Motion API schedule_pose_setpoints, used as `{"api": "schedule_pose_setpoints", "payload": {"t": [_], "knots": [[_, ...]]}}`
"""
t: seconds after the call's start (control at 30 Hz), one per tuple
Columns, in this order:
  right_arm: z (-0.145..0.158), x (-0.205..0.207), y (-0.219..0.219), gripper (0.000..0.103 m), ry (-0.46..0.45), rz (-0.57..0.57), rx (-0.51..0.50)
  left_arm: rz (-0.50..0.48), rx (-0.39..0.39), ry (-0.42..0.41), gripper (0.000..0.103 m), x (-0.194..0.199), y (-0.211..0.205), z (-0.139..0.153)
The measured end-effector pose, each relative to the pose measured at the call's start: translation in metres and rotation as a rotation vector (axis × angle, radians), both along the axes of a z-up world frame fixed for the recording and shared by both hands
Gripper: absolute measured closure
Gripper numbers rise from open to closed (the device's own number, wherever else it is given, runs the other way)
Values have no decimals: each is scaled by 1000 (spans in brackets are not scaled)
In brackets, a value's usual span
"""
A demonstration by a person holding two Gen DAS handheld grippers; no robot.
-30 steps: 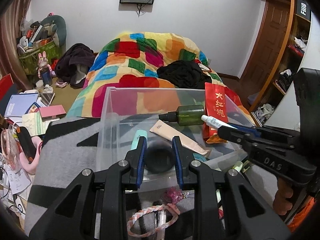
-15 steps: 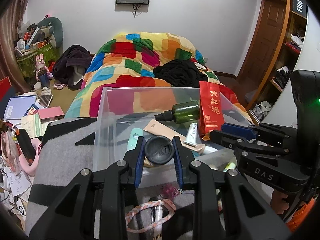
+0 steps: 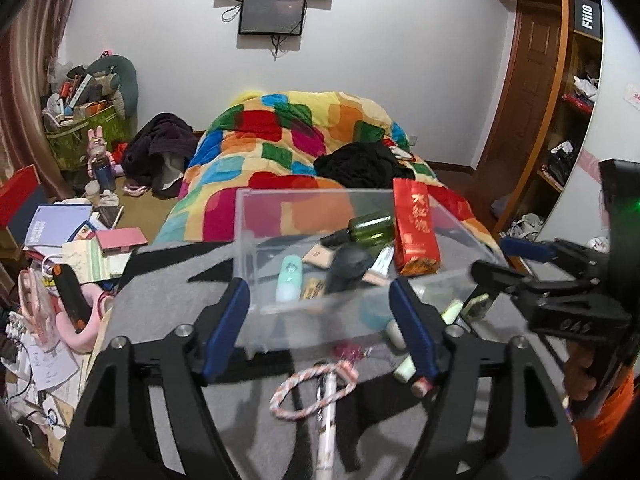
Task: Organize objects
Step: 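Move left tool down to white pen while right tool moves to beige tube, then grasp white pen and drop it in bin with left tool while right tool drops beige tube in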
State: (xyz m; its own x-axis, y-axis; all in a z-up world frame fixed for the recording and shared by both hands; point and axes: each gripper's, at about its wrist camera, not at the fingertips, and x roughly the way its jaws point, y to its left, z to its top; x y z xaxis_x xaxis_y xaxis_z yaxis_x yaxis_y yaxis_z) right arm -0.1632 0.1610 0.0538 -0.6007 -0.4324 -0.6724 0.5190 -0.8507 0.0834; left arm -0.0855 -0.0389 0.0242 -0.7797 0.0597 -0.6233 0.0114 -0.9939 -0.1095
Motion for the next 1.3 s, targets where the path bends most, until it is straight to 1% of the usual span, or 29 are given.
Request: {"api": "schedule_pose_setpoints", "payload": {"t": [0.07, 0.23, 0.33, 0.4, 0.5, 0.53, 0.6, 0.63, 0.73, 0.8, 0.83, 0.87, 0.9, 1.0, 1.17, 1.23, 1.3], "knots": [[-3, 4, 7, 27, -7, -6, -3, 5, -9, -18, 29, 7, -2, -7], [-23, 10, 18, 27, -90, 3, -11, 6, -39, -88, 29, 23, -3, -34], [-37, 14, 18, 27, -122, 12, -5, -3, -45, -128, 29, 32, -1, -49], [-47, 19, 14, 21, -148, 30, 2, -12, -43, -158, 29, 38, 0, -60], [-57, 28, 6, 20, -150, 57, 32, -31, -53, -185, 30, 45, 4, -73], [-58, 29, 3, 20, -148, 64, 40, -36, -66, -188, 32, 46, 8, -76], [-60, 31, -2, 19, -153, 76, 46, -50, -81, -199, 50, 47, 12, -83], [-61, 32, -4, 18, -158, 79, 44, -57, -83, -204, 51, 47, 14, -86], [-64, 33, -10, 13, -171, 89, 44, -61, -89, -175, 63, 52, 16, -86], [-67, 34, -15, 10, -165, 88, 60, -63, -91, -164, 77, 53, 16, -86], [-68, 35, -17, 9, -162, 85, 68, -66, -91, -161, 80, 54, 17, -85], [-70, 36, -20, 7, -160, 86, 76, -71, -93, -159, 88, 56, 18, -85], [-71, 37, -22, 6, -161, 89, 82, -77, -94, -157, 93, 57, 18, -84], [-76, 38, -30, 5, -162, 85, 114, -88, -87, -154, 93, 59, 18, -83], [-81, 38, -33, 6, -155, 75, 136, -109, -38, -156, 93, 66, 18, -80], [-81, 37, -32, 8, -158, 72, 130, -110, -37, -151, 93, 69, 18, -78], [-80, 36, -30, 20, -161, 72, 127, -113, -36, -144, 93, 73, 18, -74]]}}
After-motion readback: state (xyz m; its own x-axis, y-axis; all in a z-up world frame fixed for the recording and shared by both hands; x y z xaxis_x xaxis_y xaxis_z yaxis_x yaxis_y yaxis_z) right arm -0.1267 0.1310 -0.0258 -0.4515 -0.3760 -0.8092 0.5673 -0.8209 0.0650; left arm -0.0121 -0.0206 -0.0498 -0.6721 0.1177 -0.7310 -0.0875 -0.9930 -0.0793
